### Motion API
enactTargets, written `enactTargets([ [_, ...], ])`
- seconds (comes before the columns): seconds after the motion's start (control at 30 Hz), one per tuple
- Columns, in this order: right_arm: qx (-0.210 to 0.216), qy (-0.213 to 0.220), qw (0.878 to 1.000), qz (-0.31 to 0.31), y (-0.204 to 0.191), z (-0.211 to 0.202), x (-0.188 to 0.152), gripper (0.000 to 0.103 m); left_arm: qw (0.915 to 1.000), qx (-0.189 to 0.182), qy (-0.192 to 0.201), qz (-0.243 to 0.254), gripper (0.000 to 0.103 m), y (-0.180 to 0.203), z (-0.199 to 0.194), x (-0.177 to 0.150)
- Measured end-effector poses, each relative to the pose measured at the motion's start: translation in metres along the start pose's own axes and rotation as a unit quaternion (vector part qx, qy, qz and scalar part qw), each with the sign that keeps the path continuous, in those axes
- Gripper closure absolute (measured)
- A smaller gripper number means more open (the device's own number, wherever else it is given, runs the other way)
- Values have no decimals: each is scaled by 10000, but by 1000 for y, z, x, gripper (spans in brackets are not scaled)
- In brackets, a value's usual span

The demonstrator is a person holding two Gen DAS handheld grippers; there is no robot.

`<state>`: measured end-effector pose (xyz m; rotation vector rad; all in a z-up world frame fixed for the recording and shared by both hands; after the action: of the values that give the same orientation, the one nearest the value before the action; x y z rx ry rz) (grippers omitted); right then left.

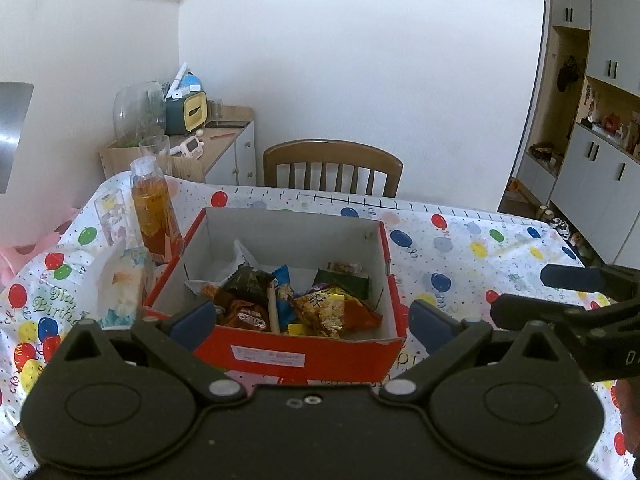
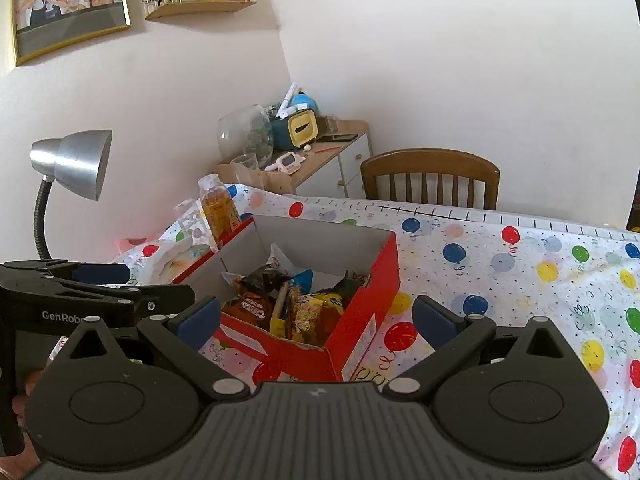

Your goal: Organize snacks

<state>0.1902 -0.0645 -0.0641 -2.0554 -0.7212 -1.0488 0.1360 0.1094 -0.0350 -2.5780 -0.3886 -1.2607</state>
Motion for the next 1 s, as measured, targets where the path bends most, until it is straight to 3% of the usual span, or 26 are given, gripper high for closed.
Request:
enactTargets([
  [1.0,-50,5,9999,93,7,-2,4,0,9998,-84,-171,-6,1,13,6,0],
])
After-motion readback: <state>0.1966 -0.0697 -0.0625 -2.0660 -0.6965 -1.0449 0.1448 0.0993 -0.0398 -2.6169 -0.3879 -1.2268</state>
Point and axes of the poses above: each gripper's, at about its wrist camera, not at the fingertips, and z roughly the way its jaws point, y to its right, x to its top, the point moved 9 cm from there along z, roughly the way its jaws point, and after that the axes turned 13 degrees about x, right-handed, at the moved point
